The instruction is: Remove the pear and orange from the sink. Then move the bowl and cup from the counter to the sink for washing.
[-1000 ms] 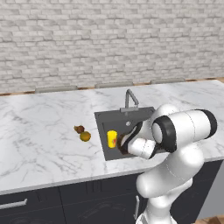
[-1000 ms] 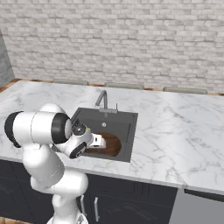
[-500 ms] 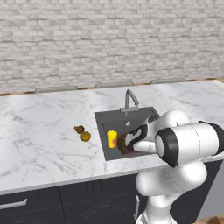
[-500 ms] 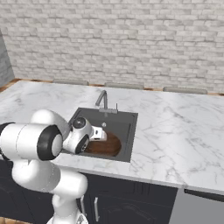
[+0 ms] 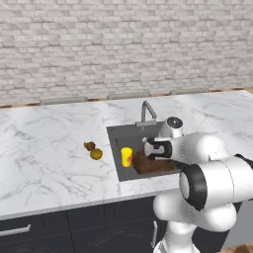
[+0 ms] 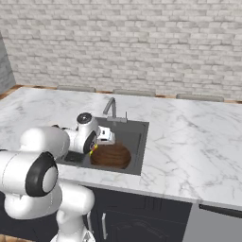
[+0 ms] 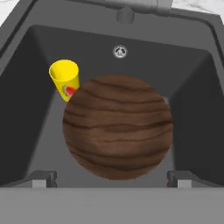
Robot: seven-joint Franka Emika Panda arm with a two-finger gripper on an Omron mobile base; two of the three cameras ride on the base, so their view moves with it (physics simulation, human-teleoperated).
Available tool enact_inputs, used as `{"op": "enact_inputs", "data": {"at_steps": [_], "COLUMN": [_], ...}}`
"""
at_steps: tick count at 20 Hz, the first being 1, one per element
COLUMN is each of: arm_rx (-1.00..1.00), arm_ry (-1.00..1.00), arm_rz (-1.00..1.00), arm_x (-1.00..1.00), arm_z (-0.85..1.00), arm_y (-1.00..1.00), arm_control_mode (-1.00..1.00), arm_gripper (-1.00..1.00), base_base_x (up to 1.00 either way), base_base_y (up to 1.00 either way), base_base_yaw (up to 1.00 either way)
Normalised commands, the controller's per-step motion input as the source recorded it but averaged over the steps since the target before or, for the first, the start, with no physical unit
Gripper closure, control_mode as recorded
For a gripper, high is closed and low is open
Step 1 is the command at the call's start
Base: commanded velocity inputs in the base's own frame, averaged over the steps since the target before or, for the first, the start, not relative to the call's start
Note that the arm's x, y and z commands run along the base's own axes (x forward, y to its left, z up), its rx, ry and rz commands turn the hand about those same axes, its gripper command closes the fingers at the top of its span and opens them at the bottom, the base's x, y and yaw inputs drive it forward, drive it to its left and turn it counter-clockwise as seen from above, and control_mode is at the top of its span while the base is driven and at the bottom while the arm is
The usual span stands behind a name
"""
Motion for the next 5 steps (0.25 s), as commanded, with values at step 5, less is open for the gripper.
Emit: {"op": "enact_inputs", "data": {"at_steps": [5], "arm_rx": [0.0], "arm_ry": [0.07], "arm_rz": [0.0], "arm_x": [-0.16], "arm_z": [0.37], "arm_y": [-0.05], "arm_control_mode": [-1.0], "arm_gripper": [-1.0], "base_base_x": [0.0], "base_base_y": [0.0], "base_base_yaw": [0.0]}}
